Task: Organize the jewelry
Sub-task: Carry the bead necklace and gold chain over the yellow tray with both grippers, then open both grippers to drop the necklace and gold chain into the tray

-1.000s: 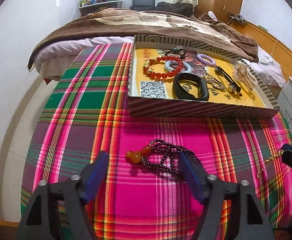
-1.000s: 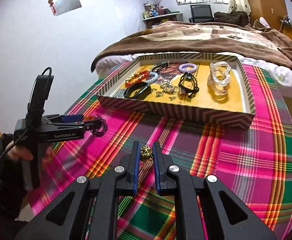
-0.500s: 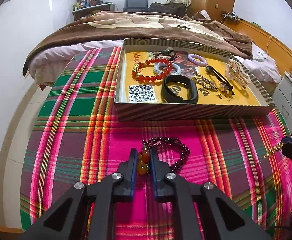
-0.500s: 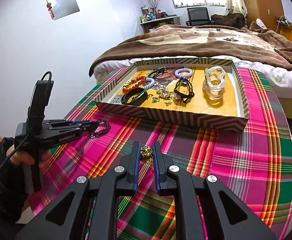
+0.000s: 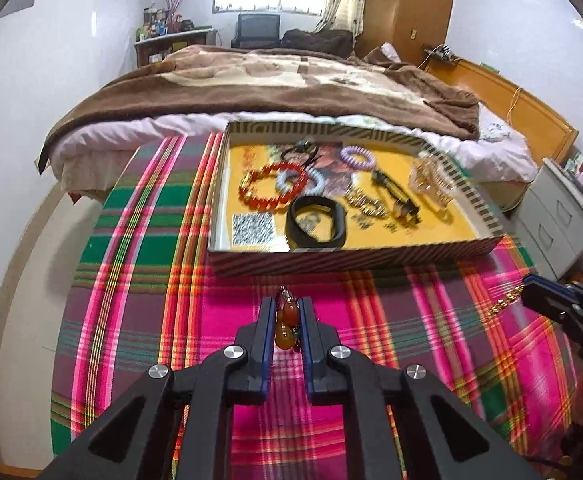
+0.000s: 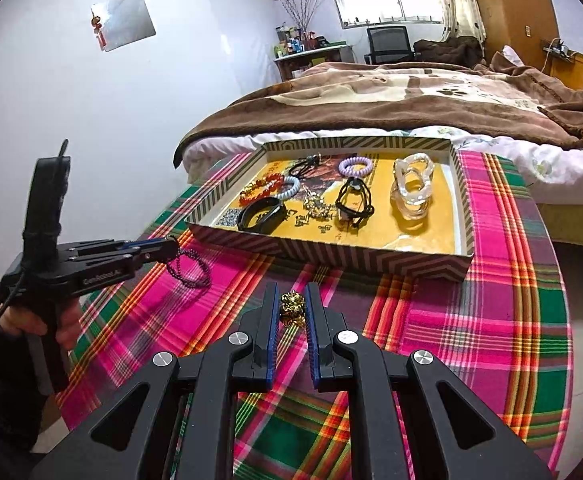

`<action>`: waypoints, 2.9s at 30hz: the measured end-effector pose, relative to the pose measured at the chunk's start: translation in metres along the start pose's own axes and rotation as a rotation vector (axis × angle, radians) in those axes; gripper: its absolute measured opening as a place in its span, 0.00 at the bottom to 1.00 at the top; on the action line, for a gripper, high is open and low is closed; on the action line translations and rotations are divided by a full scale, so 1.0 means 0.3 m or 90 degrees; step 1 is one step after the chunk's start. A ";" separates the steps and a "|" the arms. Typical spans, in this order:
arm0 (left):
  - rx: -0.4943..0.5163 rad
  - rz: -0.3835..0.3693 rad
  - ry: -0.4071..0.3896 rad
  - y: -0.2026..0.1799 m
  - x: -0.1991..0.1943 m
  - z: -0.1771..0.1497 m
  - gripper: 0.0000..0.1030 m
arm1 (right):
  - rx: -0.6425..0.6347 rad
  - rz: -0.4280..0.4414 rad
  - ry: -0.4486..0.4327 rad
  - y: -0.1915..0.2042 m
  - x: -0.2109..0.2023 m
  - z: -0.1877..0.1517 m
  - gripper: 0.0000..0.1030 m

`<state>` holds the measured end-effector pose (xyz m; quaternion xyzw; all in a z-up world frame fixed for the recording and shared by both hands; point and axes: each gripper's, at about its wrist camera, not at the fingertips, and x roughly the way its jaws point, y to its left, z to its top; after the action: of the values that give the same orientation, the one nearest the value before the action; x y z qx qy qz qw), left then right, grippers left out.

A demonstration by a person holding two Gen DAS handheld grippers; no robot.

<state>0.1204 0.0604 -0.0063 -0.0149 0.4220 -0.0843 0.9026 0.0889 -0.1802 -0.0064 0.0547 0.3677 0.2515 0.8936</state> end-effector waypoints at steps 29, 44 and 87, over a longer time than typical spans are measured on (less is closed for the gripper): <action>0.047 -0.144 -0.075 -0.257 0.012 0.277 0.11 | 0.065 -0.070 -0.059 -0.220 -0.025 0.192 0.12; 0.007 -0.136 -0.003 -0.241 0.275 0.266 0.11 | 0.075 -0.058 0.009 -0.297 0.182 0.214 0.12; 0.038 -0.049 0.007 -0.233 0.246 0.211 0.64 | 0.032 -0.130 0.062 -0.257 0.209 0.154 0.45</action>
<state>0.2056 -0.0234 -0.0147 -0.0036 0.4236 -0.1316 0.8962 0.1901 -0.2123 -0.0342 0.0274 0.4204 0.1524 0.8940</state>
